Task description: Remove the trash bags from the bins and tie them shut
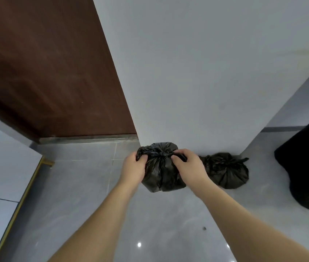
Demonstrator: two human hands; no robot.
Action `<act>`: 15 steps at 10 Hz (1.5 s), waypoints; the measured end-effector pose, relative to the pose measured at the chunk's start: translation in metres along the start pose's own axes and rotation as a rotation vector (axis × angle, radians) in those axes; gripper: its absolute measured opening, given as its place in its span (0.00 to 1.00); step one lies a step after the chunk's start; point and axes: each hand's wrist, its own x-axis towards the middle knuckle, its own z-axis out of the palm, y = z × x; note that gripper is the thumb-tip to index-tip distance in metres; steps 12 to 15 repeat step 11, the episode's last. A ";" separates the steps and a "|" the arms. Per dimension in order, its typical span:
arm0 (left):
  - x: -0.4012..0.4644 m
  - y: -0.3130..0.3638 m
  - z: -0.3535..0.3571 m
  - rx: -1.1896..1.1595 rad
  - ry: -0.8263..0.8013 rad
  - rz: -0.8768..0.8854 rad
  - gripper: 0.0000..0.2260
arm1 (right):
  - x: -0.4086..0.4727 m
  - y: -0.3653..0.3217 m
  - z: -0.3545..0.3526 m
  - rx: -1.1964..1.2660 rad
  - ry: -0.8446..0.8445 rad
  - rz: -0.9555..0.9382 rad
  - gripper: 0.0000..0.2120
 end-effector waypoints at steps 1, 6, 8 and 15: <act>0.085 -0.110 0.052 -0.002 0.021 -0.034 0.08 | 0.090 0.103 0.041 0.012 -0.025 0.033 0.11; 0.288 -0.364 0.184 -0.057 0.095 -0.022 0.06 | 0.303 0.374 0.136 -0.025 -0.002 0.014 0.13; 0.279 -0.360 0.175 -0.024 0.071 0.018 0.16 | 0.295 0.367 0.128 -0.014 0.013 -0.029 0.15; 0.219 -0.320 0.159 0.311 0.108 0.218 0.23 | 0.231 0.324 0.089 -0.088 -0.004 -0.157 0.18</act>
